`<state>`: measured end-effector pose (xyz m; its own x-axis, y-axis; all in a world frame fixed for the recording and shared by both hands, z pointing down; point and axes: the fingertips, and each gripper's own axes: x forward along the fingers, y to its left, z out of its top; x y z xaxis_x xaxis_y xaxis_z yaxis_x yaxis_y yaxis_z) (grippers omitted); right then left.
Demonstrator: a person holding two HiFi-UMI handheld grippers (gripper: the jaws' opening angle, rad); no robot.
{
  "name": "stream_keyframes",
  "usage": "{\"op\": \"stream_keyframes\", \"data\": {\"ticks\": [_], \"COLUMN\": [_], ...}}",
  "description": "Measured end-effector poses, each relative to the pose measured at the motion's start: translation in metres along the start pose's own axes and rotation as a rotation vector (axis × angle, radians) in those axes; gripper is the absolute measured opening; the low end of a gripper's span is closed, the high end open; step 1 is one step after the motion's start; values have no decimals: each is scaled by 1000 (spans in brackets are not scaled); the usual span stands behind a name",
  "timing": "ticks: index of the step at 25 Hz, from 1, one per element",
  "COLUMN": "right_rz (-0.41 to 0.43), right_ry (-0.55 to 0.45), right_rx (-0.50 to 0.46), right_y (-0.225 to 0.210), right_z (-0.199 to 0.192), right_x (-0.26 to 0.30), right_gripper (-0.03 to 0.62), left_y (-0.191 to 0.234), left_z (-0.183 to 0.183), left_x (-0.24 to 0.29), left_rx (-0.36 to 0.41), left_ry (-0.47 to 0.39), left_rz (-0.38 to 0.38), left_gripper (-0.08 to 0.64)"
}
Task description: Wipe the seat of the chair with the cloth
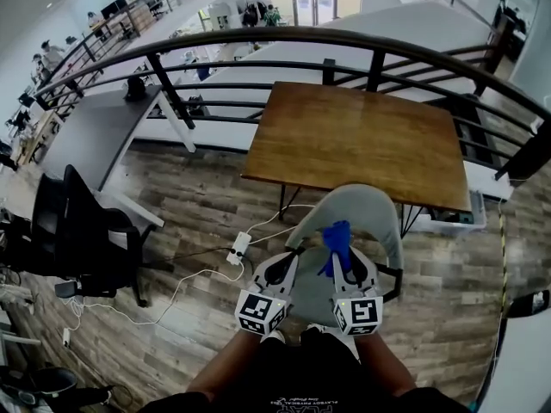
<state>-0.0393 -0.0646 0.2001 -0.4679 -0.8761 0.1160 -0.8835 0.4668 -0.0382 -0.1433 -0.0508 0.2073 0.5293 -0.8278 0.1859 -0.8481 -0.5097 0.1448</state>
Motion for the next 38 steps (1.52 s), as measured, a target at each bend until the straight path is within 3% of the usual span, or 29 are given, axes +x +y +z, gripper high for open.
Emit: {"op": "stream_keyframes", "data": {"ticks": [9,18,26,38], "right_rz": [-16,-86,-133,-155], "right_ry": [55,183,299,447], "right_rx": [51,96,172,255], "right_y": [-29,-28,-35,-46], "right_z": [-37,-101,-194,-329], "right_x": [18,36,62,89], "right_gripper": [103,103,103,103], "left_y": [4,30,47,64], "left_z": [-33,-99,-186,-295], "left_x": [37,73,112,152], "left_rx": [-18,-82,-179,-192], "left_ry": [76,202,280,376], "left_rz": [-9,-71,-58,16], "left_gripper": [5,3,3,3]}}
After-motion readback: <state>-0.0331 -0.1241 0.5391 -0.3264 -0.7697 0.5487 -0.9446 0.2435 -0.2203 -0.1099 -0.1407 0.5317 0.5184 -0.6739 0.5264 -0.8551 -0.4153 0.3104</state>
